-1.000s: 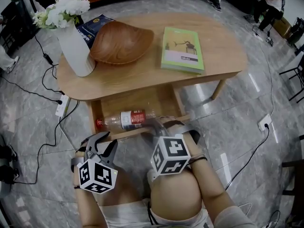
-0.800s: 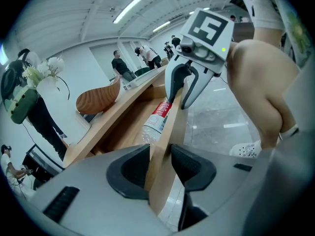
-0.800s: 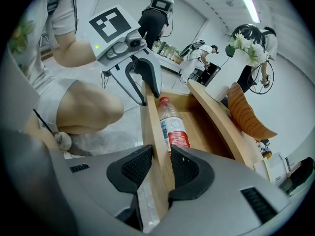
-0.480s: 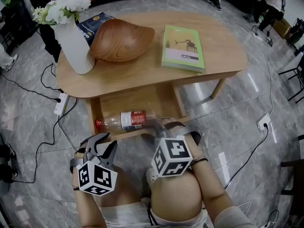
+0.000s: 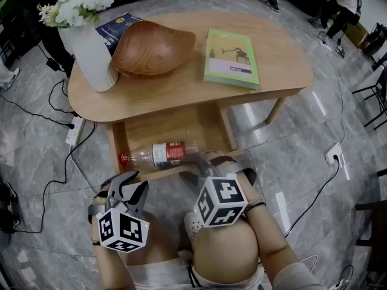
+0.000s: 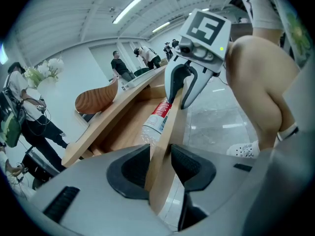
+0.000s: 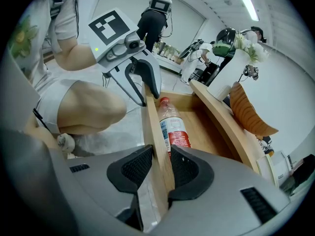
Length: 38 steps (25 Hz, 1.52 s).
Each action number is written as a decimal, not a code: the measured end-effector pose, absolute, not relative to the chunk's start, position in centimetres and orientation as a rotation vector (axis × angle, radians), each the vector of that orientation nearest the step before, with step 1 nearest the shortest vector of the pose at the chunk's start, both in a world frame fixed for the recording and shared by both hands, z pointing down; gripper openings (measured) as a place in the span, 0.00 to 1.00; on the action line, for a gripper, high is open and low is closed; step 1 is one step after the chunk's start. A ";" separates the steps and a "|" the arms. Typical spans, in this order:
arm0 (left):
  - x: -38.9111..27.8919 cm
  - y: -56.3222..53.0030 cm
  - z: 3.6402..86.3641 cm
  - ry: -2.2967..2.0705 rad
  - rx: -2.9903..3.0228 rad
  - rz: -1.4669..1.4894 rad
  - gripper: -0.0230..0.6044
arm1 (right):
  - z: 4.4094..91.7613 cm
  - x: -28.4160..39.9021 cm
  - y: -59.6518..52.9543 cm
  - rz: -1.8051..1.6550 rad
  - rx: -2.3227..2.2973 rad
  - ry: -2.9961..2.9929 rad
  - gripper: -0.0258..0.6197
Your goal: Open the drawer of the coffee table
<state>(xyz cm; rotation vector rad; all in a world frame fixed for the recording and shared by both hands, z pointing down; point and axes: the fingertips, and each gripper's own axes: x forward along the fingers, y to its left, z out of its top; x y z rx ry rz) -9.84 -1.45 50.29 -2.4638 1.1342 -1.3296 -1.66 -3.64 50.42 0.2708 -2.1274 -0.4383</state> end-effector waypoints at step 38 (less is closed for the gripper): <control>-9.2 0.6 50.7 1.117 -2.507 -1.327 0.25 | 50.7 -1.1 -1.7 -0.440 0.265 -2.136 0.22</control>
